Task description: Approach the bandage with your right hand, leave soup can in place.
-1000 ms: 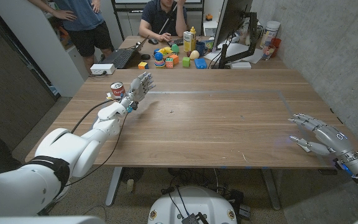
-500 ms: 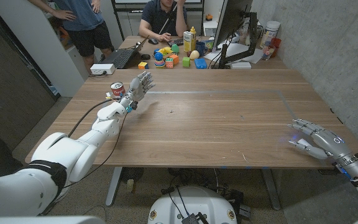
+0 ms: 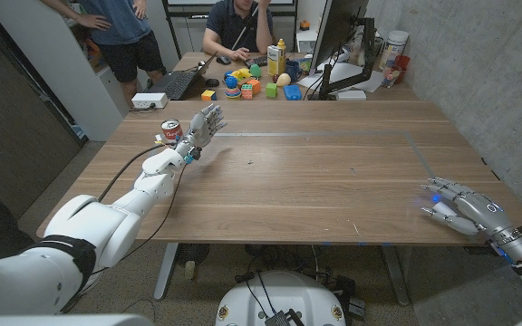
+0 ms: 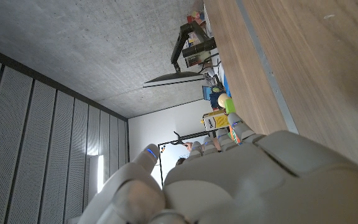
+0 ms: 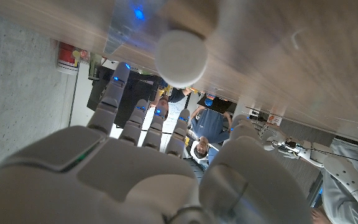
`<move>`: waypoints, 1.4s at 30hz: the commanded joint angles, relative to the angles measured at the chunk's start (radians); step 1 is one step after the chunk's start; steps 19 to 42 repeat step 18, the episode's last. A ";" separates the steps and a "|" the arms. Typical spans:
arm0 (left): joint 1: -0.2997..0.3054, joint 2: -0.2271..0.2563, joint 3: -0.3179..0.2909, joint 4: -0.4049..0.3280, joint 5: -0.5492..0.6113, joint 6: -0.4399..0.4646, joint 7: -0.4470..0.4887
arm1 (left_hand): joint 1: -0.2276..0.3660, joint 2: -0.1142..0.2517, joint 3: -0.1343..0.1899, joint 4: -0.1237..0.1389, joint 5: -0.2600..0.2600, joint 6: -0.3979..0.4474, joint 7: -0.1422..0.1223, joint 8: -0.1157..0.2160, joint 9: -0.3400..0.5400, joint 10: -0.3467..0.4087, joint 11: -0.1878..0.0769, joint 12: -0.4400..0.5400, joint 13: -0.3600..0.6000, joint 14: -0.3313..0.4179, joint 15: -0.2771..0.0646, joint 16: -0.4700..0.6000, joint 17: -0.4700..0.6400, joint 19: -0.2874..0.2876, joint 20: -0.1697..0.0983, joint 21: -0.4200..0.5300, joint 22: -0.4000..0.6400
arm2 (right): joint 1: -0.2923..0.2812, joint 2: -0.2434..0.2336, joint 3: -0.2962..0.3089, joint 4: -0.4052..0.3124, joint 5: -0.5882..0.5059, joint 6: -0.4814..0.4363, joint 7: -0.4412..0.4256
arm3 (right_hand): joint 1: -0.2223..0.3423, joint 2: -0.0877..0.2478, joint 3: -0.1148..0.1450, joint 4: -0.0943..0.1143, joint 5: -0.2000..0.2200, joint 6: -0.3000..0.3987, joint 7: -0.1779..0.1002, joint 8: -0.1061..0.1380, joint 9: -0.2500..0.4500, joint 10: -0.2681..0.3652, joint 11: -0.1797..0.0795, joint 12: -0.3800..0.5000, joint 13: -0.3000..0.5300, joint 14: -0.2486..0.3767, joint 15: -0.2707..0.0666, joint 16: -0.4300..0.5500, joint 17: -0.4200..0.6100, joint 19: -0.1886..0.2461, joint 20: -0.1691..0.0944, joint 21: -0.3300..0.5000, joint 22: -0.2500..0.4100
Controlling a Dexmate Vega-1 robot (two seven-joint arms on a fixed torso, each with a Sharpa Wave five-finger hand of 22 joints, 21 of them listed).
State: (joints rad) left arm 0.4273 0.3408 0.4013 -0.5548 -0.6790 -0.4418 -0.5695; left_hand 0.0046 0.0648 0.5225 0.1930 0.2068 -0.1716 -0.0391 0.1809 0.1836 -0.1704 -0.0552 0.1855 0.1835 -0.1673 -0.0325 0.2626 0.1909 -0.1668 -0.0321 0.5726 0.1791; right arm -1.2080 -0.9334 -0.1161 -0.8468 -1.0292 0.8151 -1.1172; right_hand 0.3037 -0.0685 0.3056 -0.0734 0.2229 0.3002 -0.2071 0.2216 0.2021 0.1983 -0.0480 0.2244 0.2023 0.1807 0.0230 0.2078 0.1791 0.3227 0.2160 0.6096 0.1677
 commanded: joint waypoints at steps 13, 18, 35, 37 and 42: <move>0.009 0.003 0.001 -0.009 -0.004 0.000 0.006 | 0.000 0.120 0.005 -0.001 0.006 -0.080 -0.006 0.005 0.002 -0.050 -0.003 0.005 0.003 -0.049 -0.012 0.004 0.002 -0.005 -0.047 -0.004 0.002 | 0.006 0.006 0.002 0.008 0.004 0.010 0.000 | 0.018 -0.001 0.003 -0.010 0.012 0.026 -0.003 0.006 0.005 0.012 0.000 0.000 0.002 0.010 -0.003 -0.004 0.003 0.015 0.000 -0.015 0.002; 0.000 -0.002 0.001 0.009 -0.004 -0.005 0.000 | 0.000 0.120 0.005 -0.001 0.006 -0.079 -0.006 0.006 0.002 -0.050 -0.003 0.004 0.003 -0.048 -0.012 0.004 0.002 -0.004 -0.047 -0.005 0.002 | 0.005 0.000 -0.010 0.007 0.016 0.010 0.000 | 0.019 0.000 0.003 -0.010 0.012 0.028 -0.002 0.006 0.005 0.011 -0.001 0.000 0.003 0.011 -0.002 -0.004 0.003 0.017 0.000 -0.017 0.002; 0.000 -0.002 0.001 0.009 -0.004 -0.005 0.000 | 0.000 0.120 0.005 -0.001 0.006 -0.079 -0.006 0.006 0.002 -0.050 -0.003 0.004 0.003 -0.048 -0.012 0.004 0.002 -0.004 -0.047 -0.005 0.002 | 0.005 0.000 -0.010 0.007 0.016 0.010 0.000 | 0.019 0.000 0.003 -0.010 0.012 0.028 -0.002 0.006 0.005 0.011 -0.001 0.000 0.003 0.011 -0.002 -0.004 0.003 0.017 0.000 -0.017 0.002; 0.000 -0.002 0.001 0.009 -0.004 -0.005 0.000 | 0.000 0.120 0.005 -0.001 0.006 -0.079 -0.006 0.006 0.002 -0.050 -0.003 0.004 0.003 -0.048 -0.012 0.004 0.002 -0.004 -0.047 -0.005 0.002 | 0.005 0.000 -0.010 0.007 0.016 0.010 0.000 | 0.019 0.000 0.003 -0.010 0.012 0.028 -0.002 0.006 0.005 0.011 -0.001 0.000 0.003 0.011 -0.002 -0.004 0.003 0.017 0.000 -0.017 0.002; 0.000 -0.002 0.001 0.009 -0.004 -0.005 0.000 | 0.000 0.120 0.005 -0.001 0.006 -0.079 -0.006 0.006 0.002 -0.050 -0.003 0.004 0.003 -0.048 -0.012 0.004 0.002 -0.004 -0.047 -0.005 0.002 | 0.005 0.000 -0.010 0.007 0.016 0.010 0.000 | 0.019 0.000 0.003 -0.010 0.012 0.028 -0.002 0.006 0.005 0.011 -0.001 0.000 0.003 0.011 -0.002 -0.004 0.003 0.017 0.000 -0.017 0.002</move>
